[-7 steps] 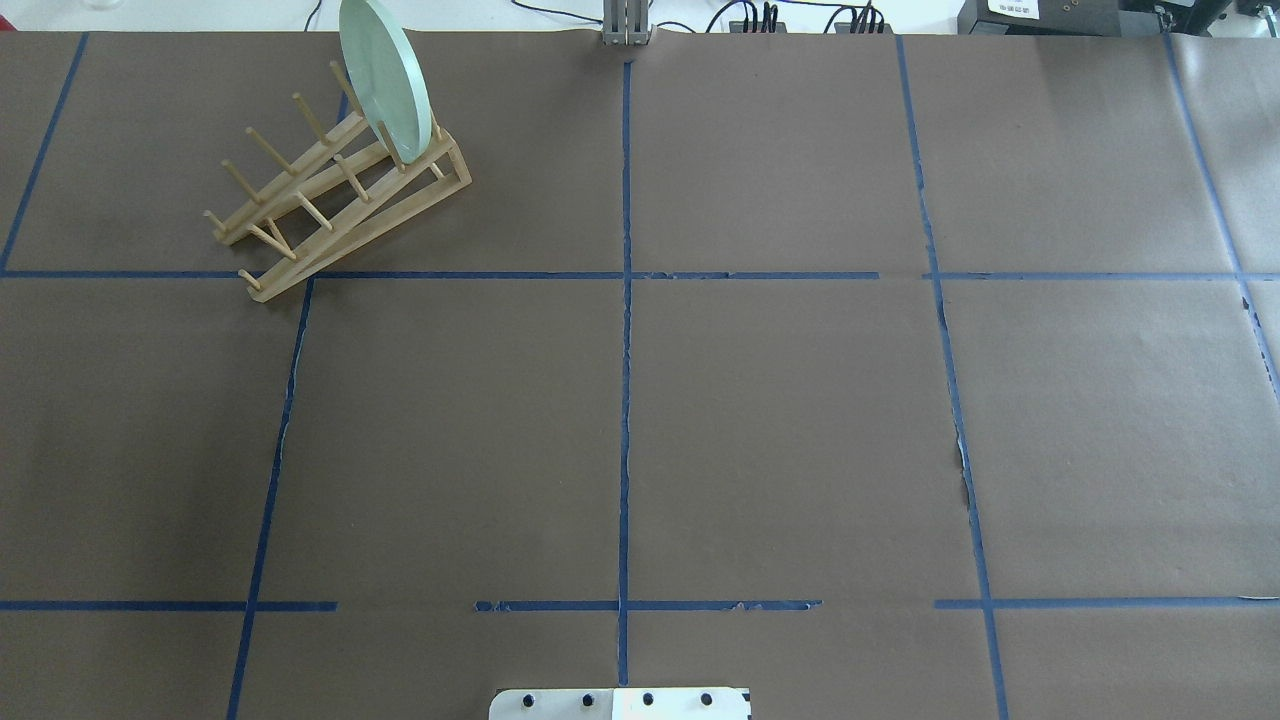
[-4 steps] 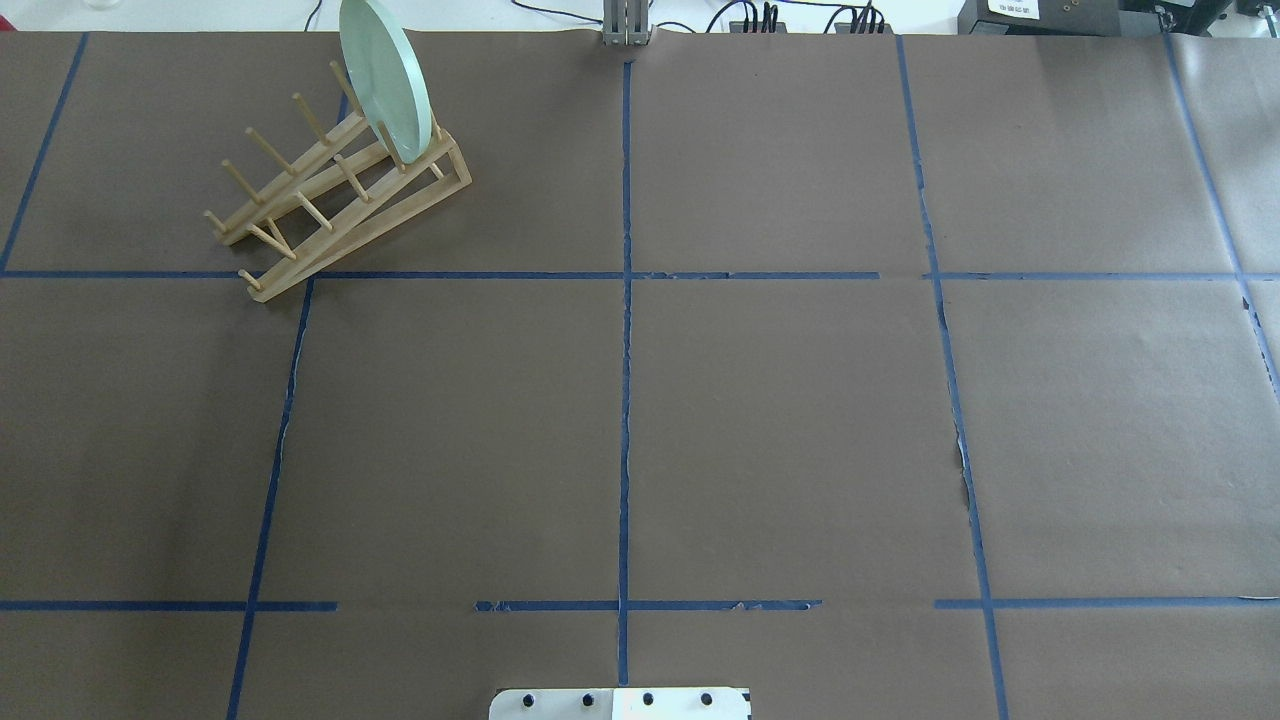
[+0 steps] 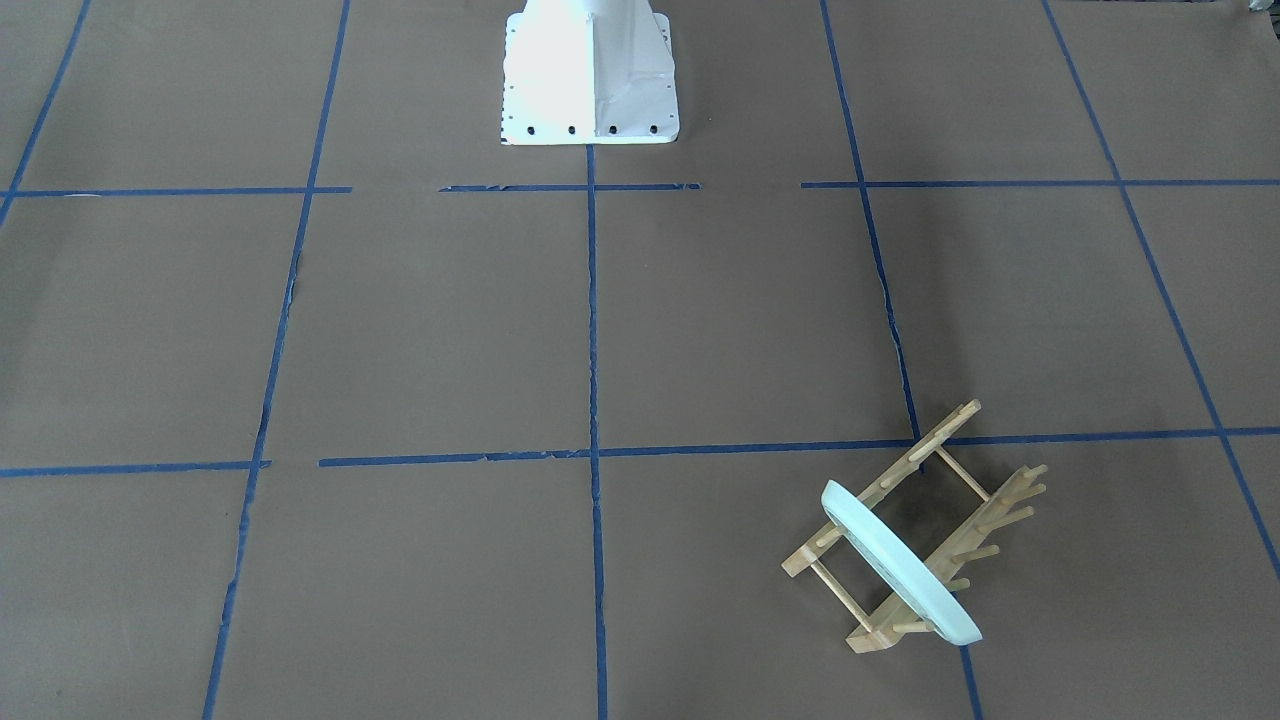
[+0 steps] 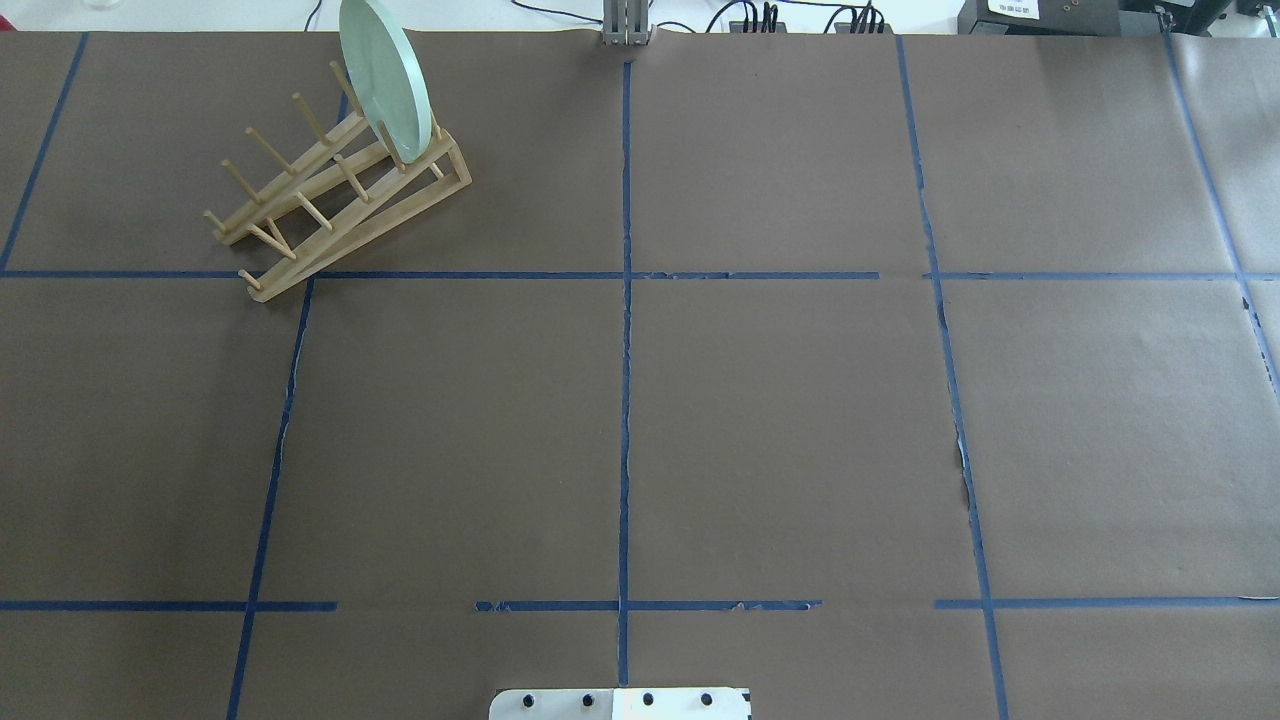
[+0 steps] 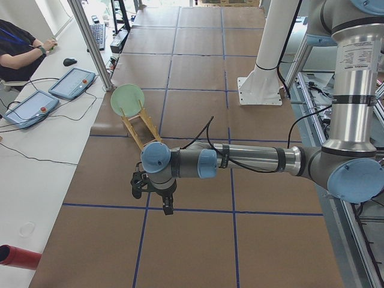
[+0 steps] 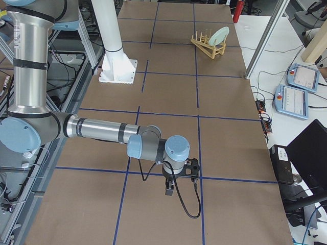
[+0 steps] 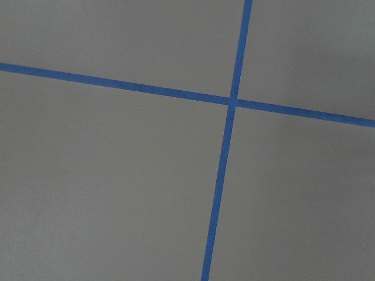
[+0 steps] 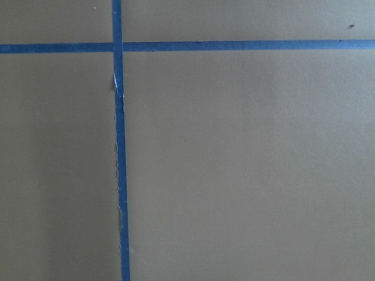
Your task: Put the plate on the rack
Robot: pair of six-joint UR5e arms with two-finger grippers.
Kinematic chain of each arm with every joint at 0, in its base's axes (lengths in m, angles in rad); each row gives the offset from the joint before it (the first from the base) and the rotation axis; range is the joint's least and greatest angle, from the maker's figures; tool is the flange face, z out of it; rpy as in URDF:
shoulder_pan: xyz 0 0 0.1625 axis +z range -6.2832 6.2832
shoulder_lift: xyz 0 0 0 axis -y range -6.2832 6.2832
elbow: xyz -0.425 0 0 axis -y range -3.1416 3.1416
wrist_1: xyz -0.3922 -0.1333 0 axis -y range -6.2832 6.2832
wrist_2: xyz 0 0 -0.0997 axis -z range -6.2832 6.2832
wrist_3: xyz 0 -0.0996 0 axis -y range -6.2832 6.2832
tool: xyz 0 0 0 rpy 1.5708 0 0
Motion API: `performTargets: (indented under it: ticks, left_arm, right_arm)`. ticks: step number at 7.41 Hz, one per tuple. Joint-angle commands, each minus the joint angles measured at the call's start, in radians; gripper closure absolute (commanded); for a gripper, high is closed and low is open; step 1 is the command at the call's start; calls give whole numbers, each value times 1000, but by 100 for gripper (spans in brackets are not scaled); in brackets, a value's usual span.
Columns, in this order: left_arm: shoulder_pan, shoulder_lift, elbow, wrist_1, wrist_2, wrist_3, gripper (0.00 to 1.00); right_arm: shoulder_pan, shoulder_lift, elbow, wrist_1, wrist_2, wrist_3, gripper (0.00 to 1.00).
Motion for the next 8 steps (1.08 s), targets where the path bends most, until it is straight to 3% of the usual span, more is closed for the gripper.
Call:
performTargets:
  ticks: [1,8]
  left_arm:
    - [-4,8,6,4,2,49,0]
    - [2,28,2,-2,2,56,0]
  right_arm:
    - [0,0,0,0,0,0,0]
    - [0,0,0,0,0,0,0]
